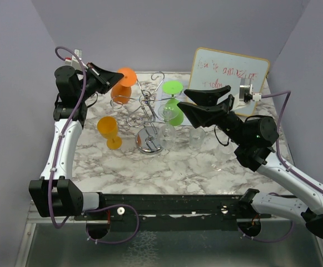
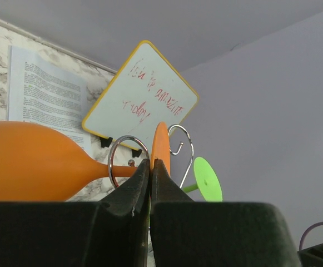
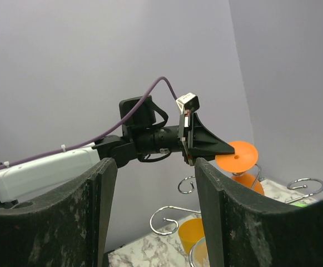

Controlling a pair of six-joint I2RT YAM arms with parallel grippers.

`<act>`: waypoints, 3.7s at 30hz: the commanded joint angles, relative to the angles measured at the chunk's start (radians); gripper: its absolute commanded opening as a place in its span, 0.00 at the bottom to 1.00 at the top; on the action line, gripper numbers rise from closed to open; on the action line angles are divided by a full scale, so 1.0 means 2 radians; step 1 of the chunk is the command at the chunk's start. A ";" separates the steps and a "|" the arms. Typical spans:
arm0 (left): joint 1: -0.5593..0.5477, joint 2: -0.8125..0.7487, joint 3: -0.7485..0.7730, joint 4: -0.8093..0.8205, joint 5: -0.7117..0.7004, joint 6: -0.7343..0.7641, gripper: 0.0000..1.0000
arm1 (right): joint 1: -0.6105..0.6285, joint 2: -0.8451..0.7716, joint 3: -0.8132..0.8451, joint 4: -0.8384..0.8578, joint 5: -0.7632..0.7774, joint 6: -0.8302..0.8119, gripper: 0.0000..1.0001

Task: Place the wine glass upside down on the wine glass rack

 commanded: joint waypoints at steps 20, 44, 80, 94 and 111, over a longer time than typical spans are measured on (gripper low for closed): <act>0.007 -0.020 0.003 -0.090 -0.020 0.090 0.20 | 0.003 -0.006 -0.004 -0.015 0.010 0.004 0.62; 0.007 -0.114 0.006 -0.322 -0.370 0.280 0.83 | 0.003 -0.038 -0.013 -0.093 0.053 -0.003 0.63; 0.007 -0.073 -0.066 -0.304 -0.415 0.287 0.00 | 0.003 -0.045 -0.014 -0.110 0.079 -0.025 0.63; 0.007 -0.103 0.216 -0.374 -0.358 0.308 0.00 | 0.003 -0.031 -0.013 -0.100 0.116 0.009 0.66; 0.004 -0.041 0.314 -0.226 -0.036 0.133 0.00 | 0.003 -0.017 -0.023 -0.060 0.216 0.147 0.66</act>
